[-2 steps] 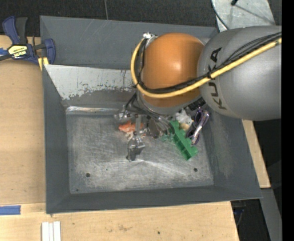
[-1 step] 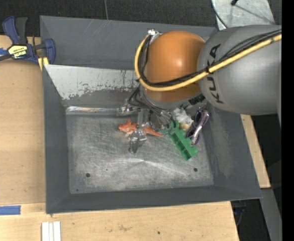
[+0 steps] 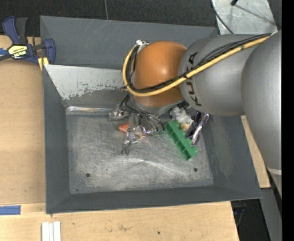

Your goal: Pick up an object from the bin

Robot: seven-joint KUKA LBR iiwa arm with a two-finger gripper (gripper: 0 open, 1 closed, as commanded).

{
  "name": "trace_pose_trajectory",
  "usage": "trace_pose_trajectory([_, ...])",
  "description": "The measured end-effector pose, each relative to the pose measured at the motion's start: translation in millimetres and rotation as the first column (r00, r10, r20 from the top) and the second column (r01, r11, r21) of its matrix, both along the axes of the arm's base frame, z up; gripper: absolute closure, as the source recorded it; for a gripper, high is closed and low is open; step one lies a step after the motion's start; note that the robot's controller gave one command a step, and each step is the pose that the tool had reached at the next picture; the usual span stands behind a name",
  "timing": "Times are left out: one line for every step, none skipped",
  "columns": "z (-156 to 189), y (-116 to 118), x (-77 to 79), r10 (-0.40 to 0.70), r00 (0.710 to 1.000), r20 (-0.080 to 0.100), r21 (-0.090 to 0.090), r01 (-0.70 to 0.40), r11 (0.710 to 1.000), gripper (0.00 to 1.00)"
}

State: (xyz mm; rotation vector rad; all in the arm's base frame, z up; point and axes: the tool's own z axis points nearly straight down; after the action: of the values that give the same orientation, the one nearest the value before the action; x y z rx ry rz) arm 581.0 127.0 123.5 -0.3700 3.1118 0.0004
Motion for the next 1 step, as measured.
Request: trace_pose_trajectory([-30.1, -39.9, 3.7, -0.137, 0.991, -0.008, 0.0, 0.137, 0.991, 0.0])
